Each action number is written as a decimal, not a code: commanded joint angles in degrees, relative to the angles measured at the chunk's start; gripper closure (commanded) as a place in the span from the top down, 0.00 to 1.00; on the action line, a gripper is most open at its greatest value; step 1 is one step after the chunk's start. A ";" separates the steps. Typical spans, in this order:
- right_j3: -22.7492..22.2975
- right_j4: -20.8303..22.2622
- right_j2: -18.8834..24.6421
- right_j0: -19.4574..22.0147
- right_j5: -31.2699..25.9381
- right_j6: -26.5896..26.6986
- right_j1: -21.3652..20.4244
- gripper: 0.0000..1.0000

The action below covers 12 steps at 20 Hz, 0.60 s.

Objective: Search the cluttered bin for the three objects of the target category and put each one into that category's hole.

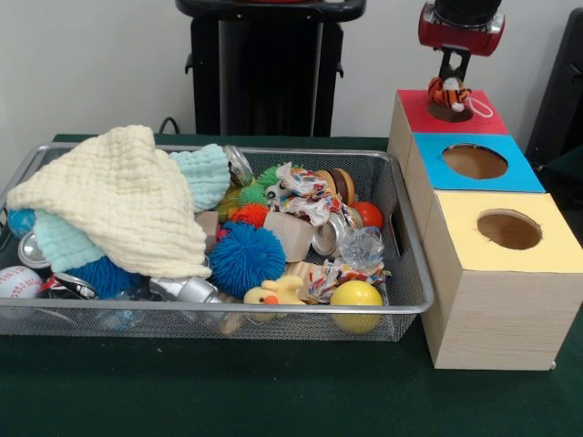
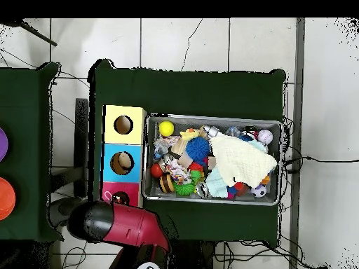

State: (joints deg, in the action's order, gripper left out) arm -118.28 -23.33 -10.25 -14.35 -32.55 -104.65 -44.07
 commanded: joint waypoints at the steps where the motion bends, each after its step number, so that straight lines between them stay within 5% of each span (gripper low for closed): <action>1: -2.97 -3.12 5.27 0.13 -0.90 -12.91 2.08 0.00; 6: -1.98 -2.41 4.93 0.21 -0.64 -11.60 2.59 0.00; 7: -2.27 -2.46 5.08 0.28 0.64 -11.31 2.57 1.00; 12: -1.90 -1.81 5.40 1.01 3.21 -9.83 2.96 1.00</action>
State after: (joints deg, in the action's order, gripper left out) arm -118.94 -24.22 -10.05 -14.35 -32.57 -104.65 -44.06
